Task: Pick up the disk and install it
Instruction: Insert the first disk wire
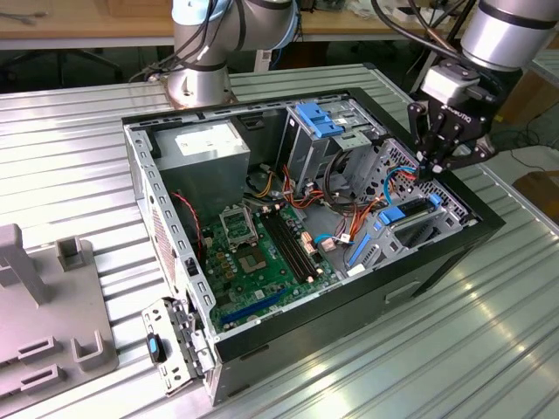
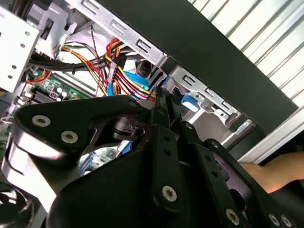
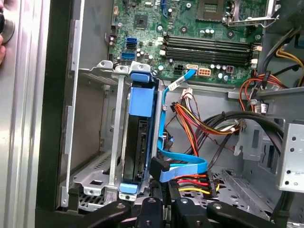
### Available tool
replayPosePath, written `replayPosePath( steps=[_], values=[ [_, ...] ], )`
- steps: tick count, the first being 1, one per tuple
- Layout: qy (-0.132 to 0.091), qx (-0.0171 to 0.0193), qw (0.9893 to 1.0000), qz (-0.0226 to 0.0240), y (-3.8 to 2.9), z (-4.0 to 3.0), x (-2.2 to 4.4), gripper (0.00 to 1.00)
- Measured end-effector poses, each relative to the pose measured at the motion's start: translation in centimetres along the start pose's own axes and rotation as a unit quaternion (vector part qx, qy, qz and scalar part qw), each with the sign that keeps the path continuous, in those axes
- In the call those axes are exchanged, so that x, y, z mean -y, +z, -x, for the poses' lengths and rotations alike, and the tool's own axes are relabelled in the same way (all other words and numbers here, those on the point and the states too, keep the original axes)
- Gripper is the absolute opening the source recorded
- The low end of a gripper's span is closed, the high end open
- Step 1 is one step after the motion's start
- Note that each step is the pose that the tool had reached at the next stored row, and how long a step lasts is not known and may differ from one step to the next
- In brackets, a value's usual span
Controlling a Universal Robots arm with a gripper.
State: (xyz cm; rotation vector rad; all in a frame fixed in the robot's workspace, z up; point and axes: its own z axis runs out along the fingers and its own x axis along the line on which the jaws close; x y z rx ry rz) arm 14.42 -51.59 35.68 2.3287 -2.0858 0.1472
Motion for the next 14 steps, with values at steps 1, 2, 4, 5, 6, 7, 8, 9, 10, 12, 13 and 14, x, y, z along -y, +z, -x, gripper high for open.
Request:
replayPosePath(
  steps=[1, 2, 4, 5, 6, 7, 8, 9, 10, 12, 13, 14],
  values=[
    [0.001, -0.0001, 1.0, 0.0, 0.01, -0.09, -0.01, 0.16],
    [0.001, 0.0, 1.0, -0.0005, 0.04, -0.3, -0.05, 0.16],
    [0.001, 0.0008, 1.0, -0.0027, 0.12, -0.94, -0.25, 0.16],
    [0.001, 0.0007, 1.0, -0.0051, 0.13, -1.0, -0.44, 0.16],
    [0.001, 0.0004, 1.0, -0.009, 0.13, -0.99, -0.63, 0.16],
    [0.002, -0.0002, 0.9998, -0.0184, 0.2, -0.96, -1.05, 0.16],
    [0.002, -0.0006, 0.9997, -0.0231, 0.3, -0.93, -1.24, 0.16],
    [0.006, -0.0012, 0.9997, -0.0238, 0.36, -0.92, -1.27, 0.16],
    [0.015, -0.002, 0.9996, -0.0231, 0.4, -0.91, -1.27, 0.16],
    [0.036, -0.0035, 0.9991, -0.0215, 0.47, -0.91, -1.28, 0.16],
    [0.046, -0.0043, 0.9987, -0.0207, 0.53, -0.91, -1.28, 0.16],
    [0.05, -0.0045, 0.9985, -0.0204, 0.6, -0.92, -1.29, 0.16]
  ],
)
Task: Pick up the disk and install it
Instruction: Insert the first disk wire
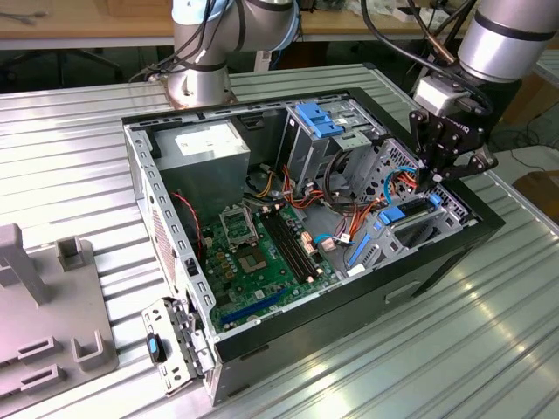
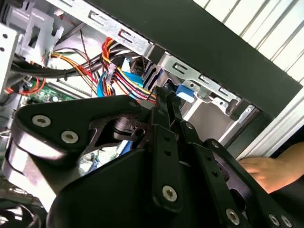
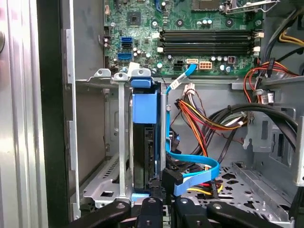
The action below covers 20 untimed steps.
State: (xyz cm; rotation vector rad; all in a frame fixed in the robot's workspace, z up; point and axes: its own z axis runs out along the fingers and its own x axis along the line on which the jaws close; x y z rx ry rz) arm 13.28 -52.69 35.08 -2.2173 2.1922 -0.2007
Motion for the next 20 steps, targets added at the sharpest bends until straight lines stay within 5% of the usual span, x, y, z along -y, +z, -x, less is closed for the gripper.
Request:
replayPosePath(
  steps=[5, 12, 20],
  values=[
    [0.004, -0.0004, 1.0, -0.001, 0.36, -0.63, -0.43, 0.16],
    [0.005, 0.0005, 0.9999, -0.0126, 0.39, -0.86, -1.12, 0.16],
    [0.006, 0.0007, 0.9999, -0.0131, 0.47, -1.0, -1.48, 0.16]
  ],
)
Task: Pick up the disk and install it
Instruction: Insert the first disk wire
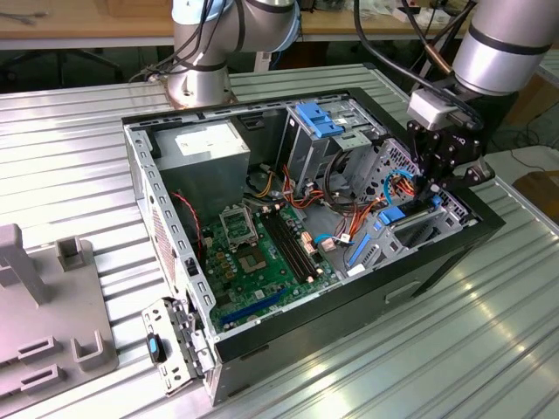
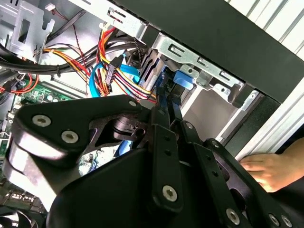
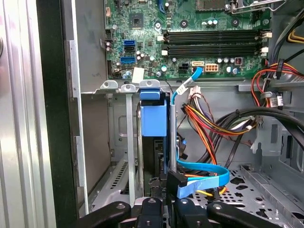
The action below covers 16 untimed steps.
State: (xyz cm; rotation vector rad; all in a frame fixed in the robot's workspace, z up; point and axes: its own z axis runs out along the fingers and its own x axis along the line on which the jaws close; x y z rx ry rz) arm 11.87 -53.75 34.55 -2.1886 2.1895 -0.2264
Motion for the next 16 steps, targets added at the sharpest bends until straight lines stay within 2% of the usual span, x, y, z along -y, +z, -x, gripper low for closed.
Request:
replayPosePath(
  steps=[7, 9, 11, 16],
  values=[
    [0.0, 0.0, 1.0, 0.0, 0.1, -0.08, -0.01, 0.16],
    [-0.002, 0.0008, 1.0, -0.0004, -0.21, -0.1, 0.03, 0.16],
    [-0.003, 0.001, 1.0, -0.0008, -0.24, -0.11, 0.04, 0.16],
    [-0.004, 0.0014, 1.0, -0.001, -0.13, -0.43, 0.02, 0.16]
  ],
)
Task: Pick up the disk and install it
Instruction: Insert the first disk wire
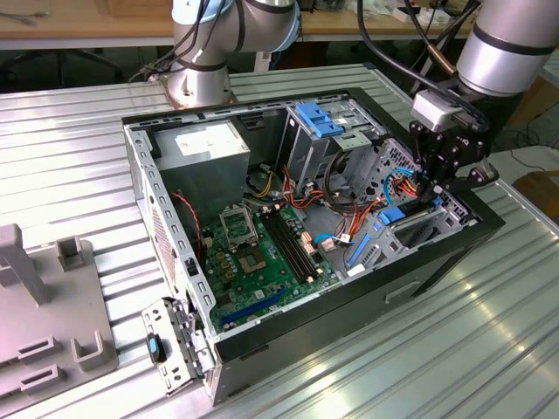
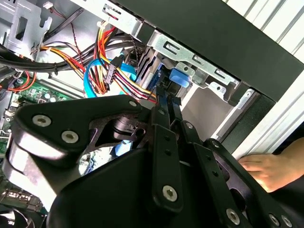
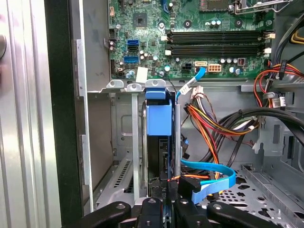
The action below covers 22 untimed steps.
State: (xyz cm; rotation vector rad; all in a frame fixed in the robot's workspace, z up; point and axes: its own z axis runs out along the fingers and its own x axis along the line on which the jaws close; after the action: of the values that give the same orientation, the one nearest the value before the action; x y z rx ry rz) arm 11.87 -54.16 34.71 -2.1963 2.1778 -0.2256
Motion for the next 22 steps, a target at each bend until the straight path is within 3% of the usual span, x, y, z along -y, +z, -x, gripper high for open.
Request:
replayPosePath(
  steps=[22],
  values=[
    [0.001, 0.0003, 1.0, 0.0001, 0.29, 0.24, -0.03, 0.16]
  ],
)
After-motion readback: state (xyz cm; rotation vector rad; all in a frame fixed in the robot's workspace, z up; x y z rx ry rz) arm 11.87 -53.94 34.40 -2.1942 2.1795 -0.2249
